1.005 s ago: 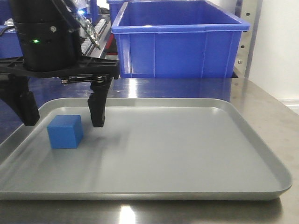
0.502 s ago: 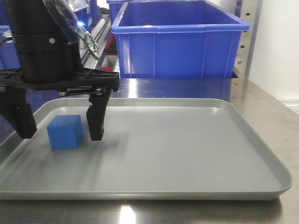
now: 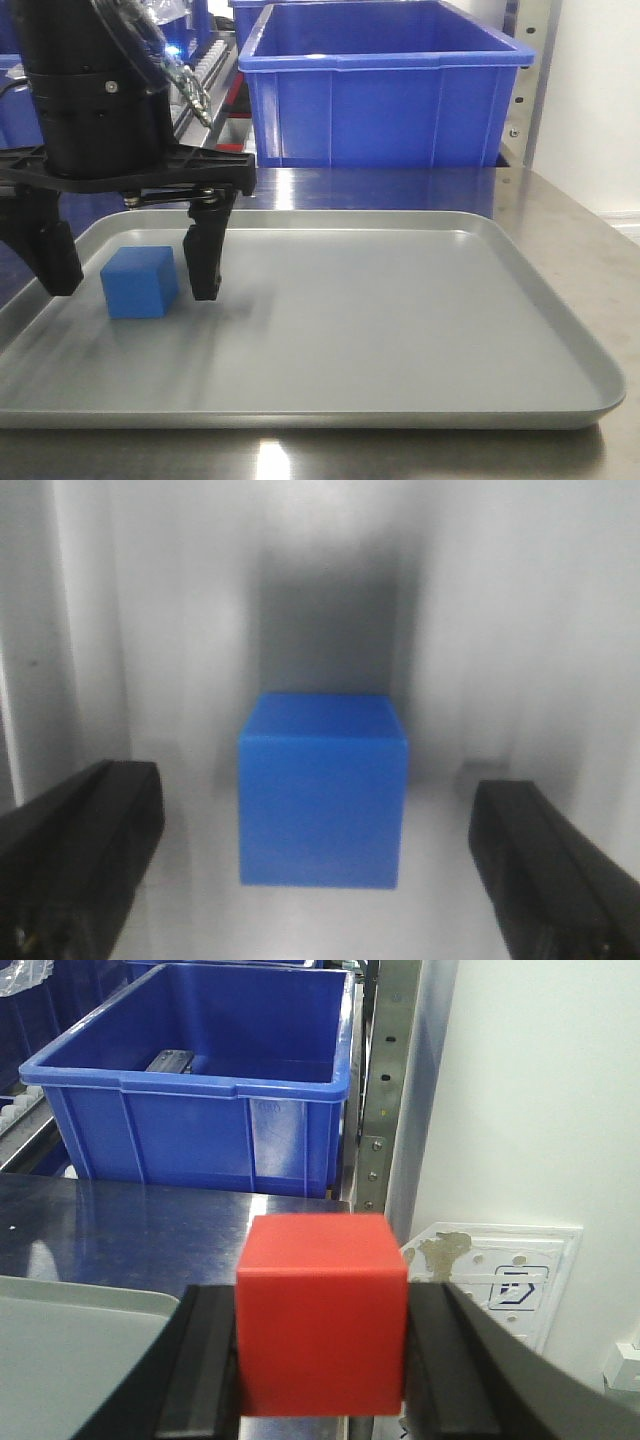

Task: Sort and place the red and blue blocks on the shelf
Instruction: 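Close the left gripper on the blue cube and lift it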

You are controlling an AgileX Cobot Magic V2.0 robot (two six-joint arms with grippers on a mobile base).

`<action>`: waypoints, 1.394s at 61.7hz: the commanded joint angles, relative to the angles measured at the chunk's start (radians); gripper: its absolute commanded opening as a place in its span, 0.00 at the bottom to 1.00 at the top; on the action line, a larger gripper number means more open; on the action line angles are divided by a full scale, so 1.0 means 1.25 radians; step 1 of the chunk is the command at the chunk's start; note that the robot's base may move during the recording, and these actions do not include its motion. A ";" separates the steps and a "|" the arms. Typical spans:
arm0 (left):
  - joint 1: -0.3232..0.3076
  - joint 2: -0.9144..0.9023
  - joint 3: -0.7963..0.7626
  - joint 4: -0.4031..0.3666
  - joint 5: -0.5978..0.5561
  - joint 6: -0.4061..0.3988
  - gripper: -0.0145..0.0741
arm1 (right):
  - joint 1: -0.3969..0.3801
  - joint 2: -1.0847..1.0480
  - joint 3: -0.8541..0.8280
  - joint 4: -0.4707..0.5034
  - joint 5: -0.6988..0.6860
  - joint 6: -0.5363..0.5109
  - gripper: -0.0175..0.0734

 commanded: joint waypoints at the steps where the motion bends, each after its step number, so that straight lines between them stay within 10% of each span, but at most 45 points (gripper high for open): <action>1: -0.005 -0.034 -0.016 0.002 -0.009 -0.009 0.83 | -0.005 0.003 -0.023 -0.005 -0.070 -0.005 0.33; 30: -0.003 -0.039 -0.016 -0.001 -0.011 -0.022 0.29 | -0.005 0.003 -0.023 -0.005 -0.070 -0.005 0.33; 67: 0.000 -0.234 -0.001 -0.006 -0.012 -0.019 0.30 | -0.005 0.003 -0.023 -0.005 -0.070 -0.005 0.33; 76: 0.001 -0.312 0.076 -0.039 -0.121 0.183 0.30 | -0.005 0.003 -0.023 -0.005 -0.070 -0.005 0.33; 86: 0.042 -0.390 0.198 -0.244 -0.272 0.409 0.30 | -0.005 0.003 -0.023 -0.005 -0.070 -0.005 0.33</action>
